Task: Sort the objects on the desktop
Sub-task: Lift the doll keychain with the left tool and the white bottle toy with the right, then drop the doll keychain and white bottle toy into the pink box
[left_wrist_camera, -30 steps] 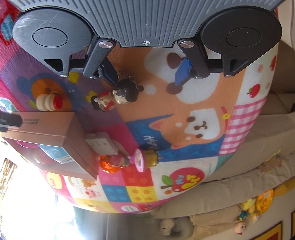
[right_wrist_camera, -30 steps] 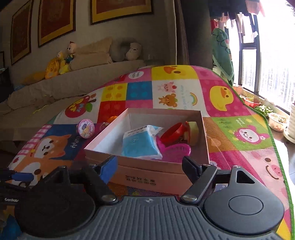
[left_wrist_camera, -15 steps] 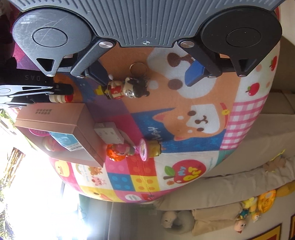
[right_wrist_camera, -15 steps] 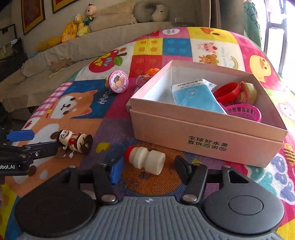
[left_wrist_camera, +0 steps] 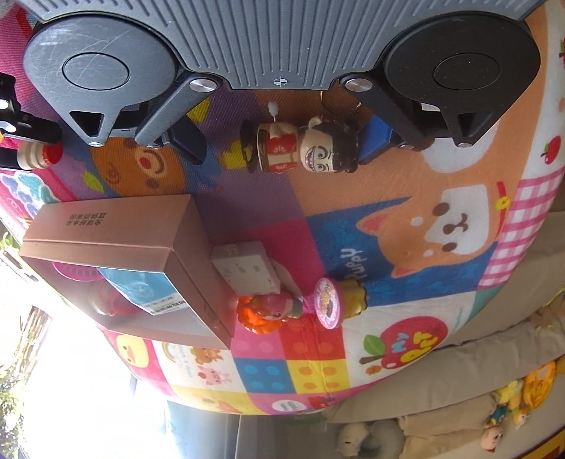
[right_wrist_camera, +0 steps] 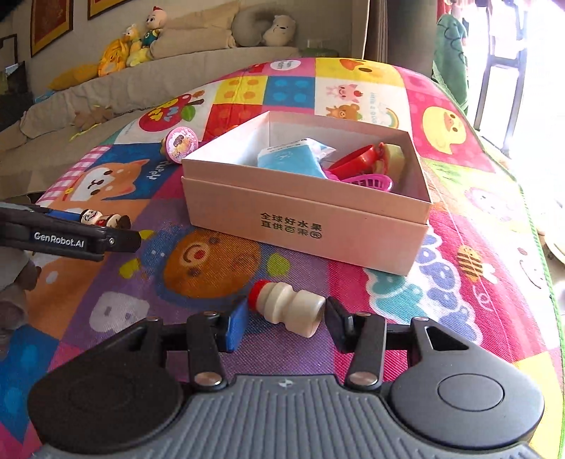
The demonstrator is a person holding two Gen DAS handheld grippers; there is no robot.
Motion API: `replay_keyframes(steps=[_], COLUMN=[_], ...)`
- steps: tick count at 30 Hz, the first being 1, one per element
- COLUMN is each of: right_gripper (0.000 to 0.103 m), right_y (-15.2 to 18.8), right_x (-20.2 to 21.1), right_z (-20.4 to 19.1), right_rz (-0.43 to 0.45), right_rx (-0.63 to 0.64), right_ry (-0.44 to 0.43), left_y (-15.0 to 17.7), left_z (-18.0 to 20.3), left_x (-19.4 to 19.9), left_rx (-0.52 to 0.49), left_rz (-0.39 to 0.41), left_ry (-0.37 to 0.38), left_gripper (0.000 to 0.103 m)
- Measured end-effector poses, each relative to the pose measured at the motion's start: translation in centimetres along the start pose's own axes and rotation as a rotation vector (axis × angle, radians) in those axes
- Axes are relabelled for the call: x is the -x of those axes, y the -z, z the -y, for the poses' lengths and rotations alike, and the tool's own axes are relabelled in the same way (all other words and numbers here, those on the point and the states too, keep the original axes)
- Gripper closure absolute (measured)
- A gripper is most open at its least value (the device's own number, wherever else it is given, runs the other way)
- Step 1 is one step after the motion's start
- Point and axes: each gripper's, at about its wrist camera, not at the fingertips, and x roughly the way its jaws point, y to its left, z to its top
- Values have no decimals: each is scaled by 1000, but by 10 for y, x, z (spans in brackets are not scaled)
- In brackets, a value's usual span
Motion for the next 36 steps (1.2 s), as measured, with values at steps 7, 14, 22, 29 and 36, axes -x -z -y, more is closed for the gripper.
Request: replay_keyframes(steps=[7,14,22,29,36], right_gripper=[56,56,56,56,56], right_y=[8,0,-72,-79,-73], right_x=[9,28,122,125,102], right_z=[5,11,53,70,81], right_rz=[0,41,417,439,367], right_rx=[-3,3,-44,-65,-100], right_ry=[-7,-14,78,124,148], left_y=[0,-13,-87,-118,-88], left_z=[9,19,57,91,78], left_x=[6,53,109,70,35], left_rx=[-55,-90,-144,-140,-139], left_rz=[12,82,375,393,259], left_ry=[-14,68,167,214,178], left_gripper=[33,34,34,32,9])
